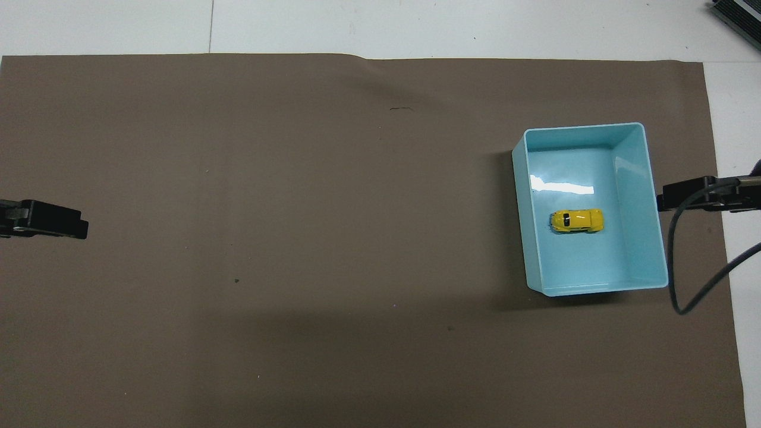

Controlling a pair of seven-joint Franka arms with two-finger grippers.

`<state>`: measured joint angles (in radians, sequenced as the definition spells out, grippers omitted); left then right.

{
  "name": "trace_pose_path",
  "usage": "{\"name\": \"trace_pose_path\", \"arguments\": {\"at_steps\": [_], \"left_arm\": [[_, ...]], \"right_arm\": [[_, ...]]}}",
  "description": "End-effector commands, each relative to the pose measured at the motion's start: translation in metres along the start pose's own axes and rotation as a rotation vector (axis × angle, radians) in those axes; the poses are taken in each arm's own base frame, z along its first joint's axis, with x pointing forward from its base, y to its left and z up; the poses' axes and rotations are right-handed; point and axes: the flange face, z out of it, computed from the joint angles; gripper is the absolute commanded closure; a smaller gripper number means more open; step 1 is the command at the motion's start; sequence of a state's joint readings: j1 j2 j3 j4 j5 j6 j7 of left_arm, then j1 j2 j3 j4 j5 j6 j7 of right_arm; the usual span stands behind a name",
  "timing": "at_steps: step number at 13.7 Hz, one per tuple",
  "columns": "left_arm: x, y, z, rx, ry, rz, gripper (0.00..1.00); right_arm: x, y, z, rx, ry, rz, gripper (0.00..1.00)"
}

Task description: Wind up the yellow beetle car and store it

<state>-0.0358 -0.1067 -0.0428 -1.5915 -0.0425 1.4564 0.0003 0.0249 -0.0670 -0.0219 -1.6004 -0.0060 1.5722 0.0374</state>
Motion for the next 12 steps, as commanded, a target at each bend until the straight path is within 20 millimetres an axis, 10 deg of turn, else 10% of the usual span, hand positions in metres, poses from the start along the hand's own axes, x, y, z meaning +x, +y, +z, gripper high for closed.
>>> {"name": "trace_pose_path", "arguments": {"at_steps": [1,12], "left_arm": [[-0.0017,-0.0022,-0.0018,-0.008,0.004,0.003,0.0],[-0.0016,-0.0022,-0.0011,-0.008,0.003,0.003,0.0]], "right_arm": [[0.0014,-0.0028,-0.0028,0.009,-0.001,0.025,0.0],[0.0019,-0.0103,-0.0009,0.007,-0.001,0.004,0.0]]}}
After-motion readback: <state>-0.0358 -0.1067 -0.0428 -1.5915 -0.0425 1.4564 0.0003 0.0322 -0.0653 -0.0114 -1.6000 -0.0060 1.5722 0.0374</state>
